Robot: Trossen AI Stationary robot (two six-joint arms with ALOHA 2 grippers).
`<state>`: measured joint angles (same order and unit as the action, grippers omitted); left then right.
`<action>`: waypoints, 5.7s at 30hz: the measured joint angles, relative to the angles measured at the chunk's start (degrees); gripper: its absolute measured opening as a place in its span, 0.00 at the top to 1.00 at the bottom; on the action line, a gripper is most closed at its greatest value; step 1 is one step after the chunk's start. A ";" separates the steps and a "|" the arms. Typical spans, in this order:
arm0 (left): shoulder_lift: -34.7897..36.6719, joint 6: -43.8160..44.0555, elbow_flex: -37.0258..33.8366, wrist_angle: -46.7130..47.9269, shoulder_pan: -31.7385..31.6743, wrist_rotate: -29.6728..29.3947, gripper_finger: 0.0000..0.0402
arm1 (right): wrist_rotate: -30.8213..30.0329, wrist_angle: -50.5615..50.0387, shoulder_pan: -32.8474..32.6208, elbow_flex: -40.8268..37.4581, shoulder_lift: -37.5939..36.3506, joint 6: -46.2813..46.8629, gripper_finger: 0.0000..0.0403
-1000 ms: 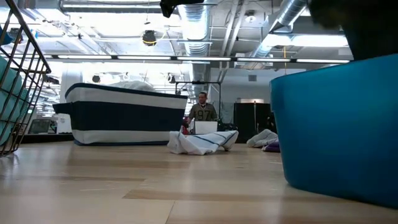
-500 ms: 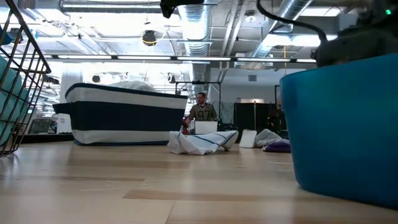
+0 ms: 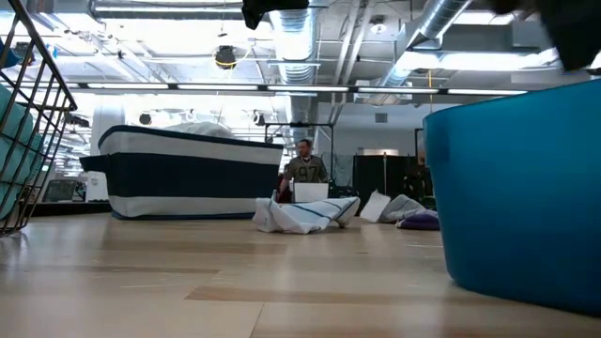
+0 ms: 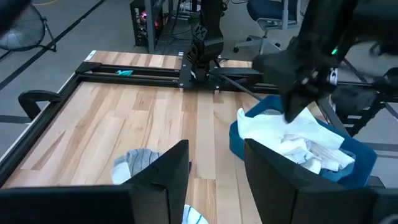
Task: Pick & Place Cloths
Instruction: Put the white short into the wire basket
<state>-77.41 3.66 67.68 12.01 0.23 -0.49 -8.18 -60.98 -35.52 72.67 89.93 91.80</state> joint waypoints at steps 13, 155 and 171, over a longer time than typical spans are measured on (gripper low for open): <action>0.01 -0.01 0.00 0.00 0.00 0.03 0.66 | 2.62 1.20 -7.03 0.89 8.85 13.10 1.00; 0.02 1.33 0.00 -0.02 0.01 0.07 0.66 | 3.87 -1.41 2.90 -0.73 19.28 3.83 1.00; 0.02 1.33 0.00 -0.02 0.01 0.07 0.66 | 3.26 -6.51 0.76 3.90 3.97 1.74 1.00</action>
<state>-77.38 4.99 67.68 11.99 0.24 -0.43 -4.93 -67.49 -34.76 76.58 93.91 93.55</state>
